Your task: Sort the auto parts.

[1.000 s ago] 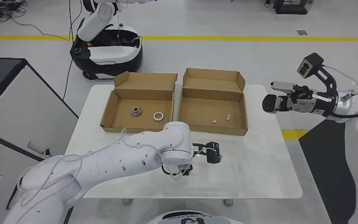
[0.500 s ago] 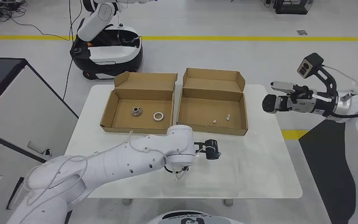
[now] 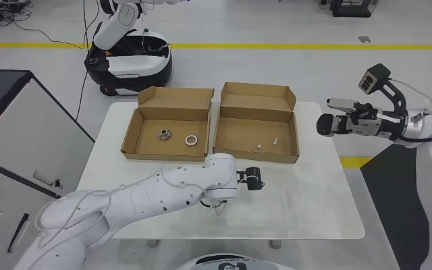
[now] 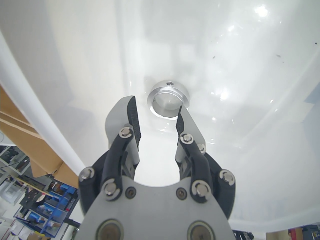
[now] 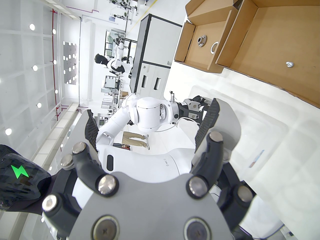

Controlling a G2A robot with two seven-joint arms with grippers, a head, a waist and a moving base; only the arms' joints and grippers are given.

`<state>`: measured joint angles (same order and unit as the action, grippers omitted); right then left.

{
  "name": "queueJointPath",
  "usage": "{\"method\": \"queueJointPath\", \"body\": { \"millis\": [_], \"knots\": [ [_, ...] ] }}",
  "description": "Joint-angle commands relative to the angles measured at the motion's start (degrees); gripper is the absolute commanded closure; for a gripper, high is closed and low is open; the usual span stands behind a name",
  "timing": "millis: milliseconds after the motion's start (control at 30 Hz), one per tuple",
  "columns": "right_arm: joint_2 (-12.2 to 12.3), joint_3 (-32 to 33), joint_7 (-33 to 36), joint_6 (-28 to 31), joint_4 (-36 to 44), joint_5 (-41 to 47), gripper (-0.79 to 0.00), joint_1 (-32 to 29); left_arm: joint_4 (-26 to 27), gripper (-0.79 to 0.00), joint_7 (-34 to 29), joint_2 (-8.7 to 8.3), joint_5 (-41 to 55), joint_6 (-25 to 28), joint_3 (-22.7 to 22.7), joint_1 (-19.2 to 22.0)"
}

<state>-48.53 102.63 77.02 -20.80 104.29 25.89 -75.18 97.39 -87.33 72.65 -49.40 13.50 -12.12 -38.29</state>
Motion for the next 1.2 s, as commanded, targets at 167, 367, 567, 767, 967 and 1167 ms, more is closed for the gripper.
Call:
{"method": "queueJointPath", "body": {
  "millis": [167, 367, 567, 767, 967, 1167],
  "knots": [
    [0.0, 0.0, 0.0, 0.0, 0.0, 0.0, -0.785, 0.0, -0.9, -0.357, 0.0, 0.56, -1.8, 0.0, -0.2, -0.7],
    [0.0, 0.0, 0.0, 0.0, 0.0, 0.0, -0.785, 0.0, -1.6, -0.363, -0.5, 1.07, -1.7, 1.0, -0.4, -1.3],
    [0.0, 0.0, 0.0, 0.0, 0.0, 0.0, -0.785, 0.0, -2.1, -0.363, -0.7, 1.49, -0.2, 2.4, -0.6, -1.7],
    [0.0, 0.0, 0.0, 0.0, 0.0, 0.0, -0.785, 0.0, -2.3, -0.382, -0.6, 1.68, 3.0, 2.8, -0.3, -1.5],
    [0.0, 0.0, 0.0, 0.0, 0.0, 0.0, -0.785, 0.0, -2.1, -0.388, -0.6, 1.58, 6.4, 2.9, -0.3, -0.2],
    [0.0, 0.0, 0.0, 0.0, 0.0, 0.0, -0.785, 0.0, -3.3, -0.366, -0.7, 1.57, 6.1, 2.8, 0.2, 0.0]
  ]
}}
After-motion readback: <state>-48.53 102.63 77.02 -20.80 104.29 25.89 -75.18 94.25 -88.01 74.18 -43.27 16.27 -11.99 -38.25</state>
